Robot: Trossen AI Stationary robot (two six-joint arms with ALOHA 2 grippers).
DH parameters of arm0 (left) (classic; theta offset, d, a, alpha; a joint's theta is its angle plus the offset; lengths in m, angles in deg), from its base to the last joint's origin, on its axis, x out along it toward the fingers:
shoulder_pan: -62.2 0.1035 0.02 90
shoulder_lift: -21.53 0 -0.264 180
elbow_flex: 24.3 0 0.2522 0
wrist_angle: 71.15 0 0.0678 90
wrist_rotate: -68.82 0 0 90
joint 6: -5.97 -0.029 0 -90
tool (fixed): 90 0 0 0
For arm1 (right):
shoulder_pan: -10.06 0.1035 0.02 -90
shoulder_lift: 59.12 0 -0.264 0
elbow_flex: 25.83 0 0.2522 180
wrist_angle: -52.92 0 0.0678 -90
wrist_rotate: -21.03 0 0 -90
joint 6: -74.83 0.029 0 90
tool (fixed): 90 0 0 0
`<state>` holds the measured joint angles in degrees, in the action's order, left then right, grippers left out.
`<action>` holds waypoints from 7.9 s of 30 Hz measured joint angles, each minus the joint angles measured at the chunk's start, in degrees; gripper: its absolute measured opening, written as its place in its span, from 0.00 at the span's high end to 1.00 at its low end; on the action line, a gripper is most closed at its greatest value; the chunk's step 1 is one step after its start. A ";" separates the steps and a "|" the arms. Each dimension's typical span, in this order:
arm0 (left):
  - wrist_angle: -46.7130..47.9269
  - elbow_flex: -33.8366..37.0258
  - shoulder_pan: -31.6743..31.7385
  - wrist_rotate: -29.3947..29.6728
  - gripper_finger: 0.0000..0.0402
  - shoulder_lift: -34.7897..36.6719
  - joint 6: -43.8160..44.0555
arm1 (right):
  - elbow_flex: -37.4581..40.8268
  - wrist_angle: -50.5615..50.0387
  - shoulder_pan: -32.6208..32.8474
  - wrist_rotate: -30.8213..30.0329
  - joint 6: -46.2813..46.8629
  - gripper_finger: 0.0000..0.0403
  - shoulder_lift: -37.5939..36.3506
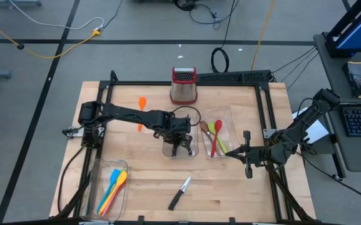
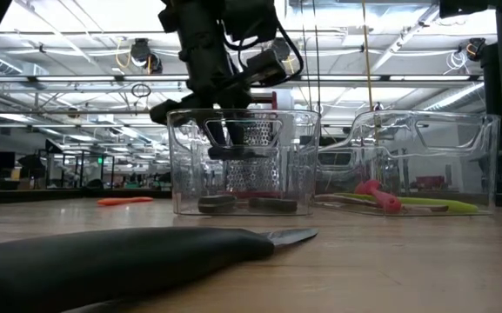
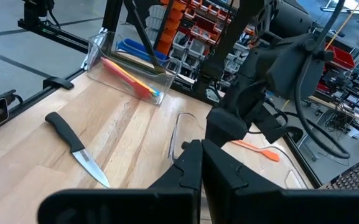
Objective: Pick & Place Kitchen Items
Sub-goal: Put the black knife into the middle transparent bin
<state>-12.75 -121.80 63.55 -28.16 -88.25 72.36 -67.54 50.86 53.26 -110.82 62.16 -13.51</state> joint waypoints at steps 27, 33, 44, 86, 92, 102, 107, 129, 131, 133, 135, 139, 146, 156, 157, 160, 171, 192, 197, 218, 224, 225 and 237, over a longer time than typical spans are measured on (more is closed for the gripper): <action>-3.06 0.07 -1.49 0.98 0.70 10.44 -7.47 | 0.00 0.05 0.00 0.00 1.46 1.00 0.02; -4.50 0.02 -12.18 9.67 0.70 15.26 -2.83 | 0.00 0.05 0.00 -0.02 0.98 1.00 0.00; -6.71 0.04 -30.13 15.64 0.70 10.95 13.70 | 0.00 0.43 0.00 -0.02 1.03 1.00 0.02; -16.75 0.04 -31.49 13.08 0.60 -8.46 8.78 | 0.00 3.48 0.01 -0.04 1.05 1.00 0.02; -18.07 0.04 -32.26 15.10 0.42 -8.46 8.83 | 0.00 3.48 0.01 -0.03 1.05 1.00 0.01; -19.18 0.02 -33.03 16.36 0.40 -9.27 9.11 | 0.00 3.48 0.00 -0.02 1.07 1.00 0.00; -20.35 -0.02 -33.10 14.84 0.41 -11.34 8.44 | 0.00 3.74 0.00 -0.04 1.06 1.00 0.02; -14.19 -0.61 -34.91 15.80 0.41 -16.26 7.15 | -0.02 4.42 0.00 -0.04 1.07 1.00 0.00; -14.08 -0.61 -34.91 15.81 0.42 -16.26 7.10 | -0.02 4.42 0.01 -0.04 1.07 1.00 0.00; -13.72 -0.61 -34.91 16.06 0.45 -16.26 6.95 | -0.02 4.43 0.00 -0.04 1.07 1.00 0.00; -13.17 -0.61 -34.91 16.24 0.50 -16.26 6.95 | -0.02 4.44 0.01 -0.04 1.07 1.00 0.00; -11.62 -0.66 -34.86 16.03 0.61 -16.26 5.67 | -0.02 4.44 0.00 -0.04 1.07 1.00 0.00; -10.99 -0.66 -34.75 15.72 0.73 -16.26 4.33 | -0.02 4.46 0.01 -0.04 1.09 1.00 0.00; -11.33 -0.66 -35.04 15.89 0.78 -16.26 4.18 | -0.02 4.46 0.00 -0.04 1.09 1.00 0.00; -11.46 -0.66 -35.20 16.74 0.78 -16.26 4.16 | -0.02 4.46 0.02 -0.04 1.09 1.00 0.00; -11.58 -0.66 -35.23 17.23 0.78 -16.26 2.67 | -0.02 4.46 0.00 -0.04 1.09 1.00 0.00; -10.93 -0.66 -35.30 18.88 0.87 -16.26 -0.59 | -0.02 4.46 0.00 -0.04 1.09 1.00 0.00; -8.79 -0.66 -35.30 23.23 0.48 -16.44 -9.14 | -0.02 4.46 0.02 -0.04 1.55 1.00 0.00; -7.63 -0.66 -35.22 23.01 0.59 -16.44 -12.61 | -0.02 4.46 0.01 -0.04 1.57 1.00 0.00; -8.50 -0.16 -36.51 24.35 0.85 -15.08 -16.74 | -0.02 4.51 0.01 -0.04 1.57 1.00 0.02; -8.51 0.23 -36.81 24.63 0.85 -11.49 -16.50 | -0.02 4.78 0.01 -0.04 1.57 1.00 0.02; -8.59 0.28 -36.83 24.28 0.85 -10.93 -16.48 | -0.02 4.76 0.00 -0.04 1.56 1.00 0.02; -13.13 0.12 -37.11 21.41 0.85 -9.21 -18.84 | -0.02 4.75 0.01 -0.04 1.53 1.00 0.02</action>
<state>-25.88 -121.68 26.43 -6.75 -97.46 53.52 -67.56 55.61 53.26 -110.86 63.69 -13.49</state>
